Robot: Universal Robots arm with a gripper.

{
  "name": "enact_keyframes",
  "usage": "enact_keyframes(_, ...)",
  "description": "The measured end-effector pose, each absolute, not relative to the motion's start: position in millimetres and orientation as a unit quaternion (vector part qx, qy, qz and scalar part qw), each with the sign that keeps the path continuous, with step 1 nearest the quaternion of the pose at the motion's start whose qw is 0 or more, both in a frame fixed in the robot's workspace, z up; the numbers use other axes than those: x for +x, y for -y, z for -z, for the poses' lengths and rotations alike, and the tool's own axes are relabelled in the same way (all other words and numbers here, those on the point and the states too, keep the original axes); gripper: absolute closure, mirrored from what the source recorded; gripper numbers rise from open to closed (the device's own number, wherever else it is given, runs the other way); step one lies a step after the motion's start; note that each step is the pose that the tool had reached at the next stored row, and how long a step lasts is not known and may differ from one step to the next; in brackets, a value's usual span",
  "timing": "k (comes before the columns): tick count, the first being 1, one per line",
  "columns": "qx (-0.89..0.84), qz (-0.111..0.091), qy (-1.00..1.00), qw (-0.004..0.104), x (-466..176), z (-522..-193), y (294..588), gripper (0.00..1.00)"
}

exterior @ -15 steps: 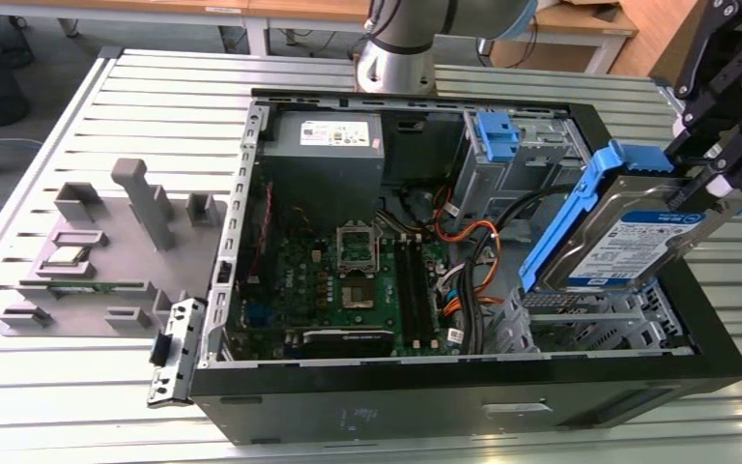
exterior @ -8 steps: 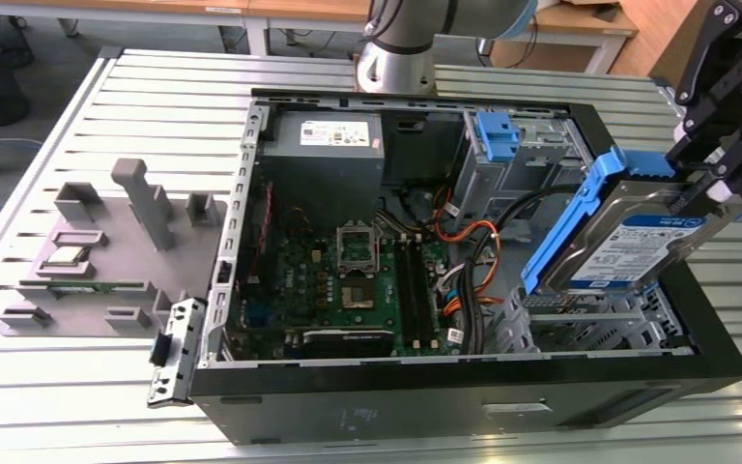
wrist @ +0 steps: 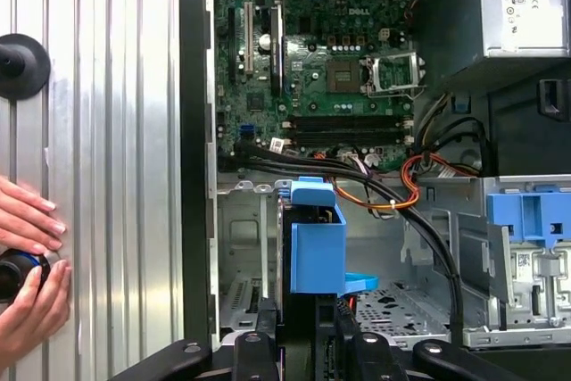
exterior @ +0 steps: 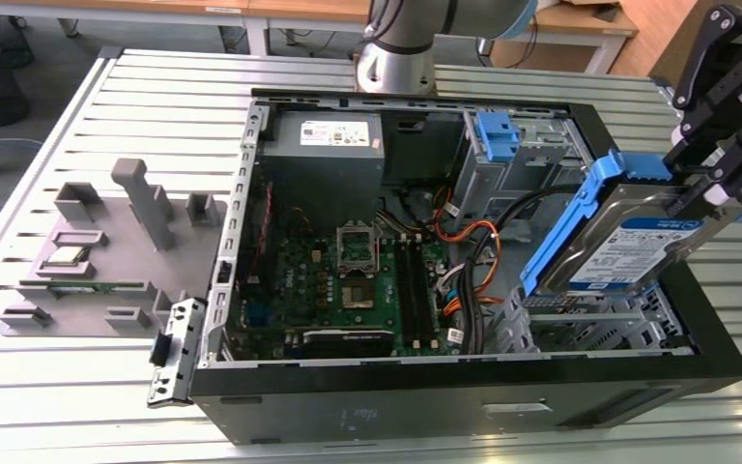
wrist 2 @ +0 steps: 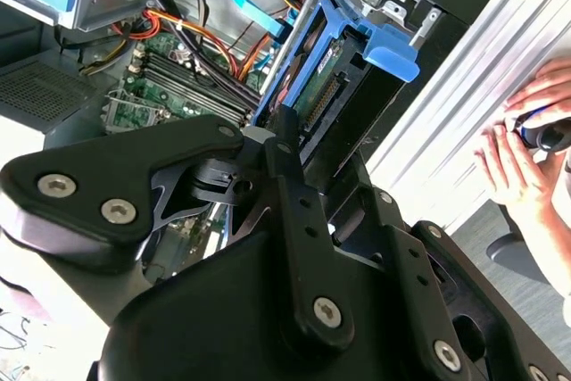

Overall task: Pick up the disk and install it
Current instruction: 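Insert the disk into the insertion slot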

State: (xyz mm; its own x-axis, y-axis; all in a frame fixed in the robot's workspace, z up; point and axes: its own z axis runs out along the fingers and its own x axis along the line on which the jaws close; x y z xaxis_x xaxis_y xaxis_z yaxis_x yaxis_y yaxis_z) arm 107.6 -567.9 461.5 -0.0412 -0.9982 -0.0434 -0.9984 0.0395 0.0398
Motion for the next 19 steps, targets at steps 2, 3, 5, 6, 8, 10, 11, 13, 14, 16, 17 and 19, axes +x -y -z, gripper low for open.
enact_keyframes(2,-0.692,-0.029,-0.721,0.002,107.7,-460.1,567.8,0.65)
enact_keyframes(3,-0.692,-0.029,-0.721,0.002,107.7,-459.4,567.9,0.65)
enact_keyframes(5,-0.692,-0.029,-0.721,0.002,107.7,-458.1,567.9,0.65)
enact_keyframes(6,-0.692,-0.029,-0.721,0.002,107.6,-457.9,567.9,0.65)
enact_keyframes(8,-0.692,-0.029,-0.721,0.001,108.2,-457.6,567.9,0.65)
enact_keyframes(10,-0.692,-0.029,-0.721,0.001,108.9,-457.2,567.9,0.65)
enact_keyframes(11,-0.692,-0.028,-0.721,0.001,108.9,-456.8,567.9,0.65)
enact_keyframes(13,-0.692,-0.028,-0.721,0.001,109.2,-455.3,567.9,0.65)
enact_keyframes(14,-0.692,-0.028,-0.721,0.001,109.4,-454.7,567.9,0.65)
enact_keyframes(16,-0.692,-0.028,-0.721,0.001,109.9,-454.4,567.9,0.65)
enact_keyframes(17,-0.692,-0.028,-0.721,0.001,110.2,-454.3,567.9,0.65)
enact_keyframes(19,-0.692,-0.028,-0.721,0.001,110.7,-454.0,567.9,0.65)
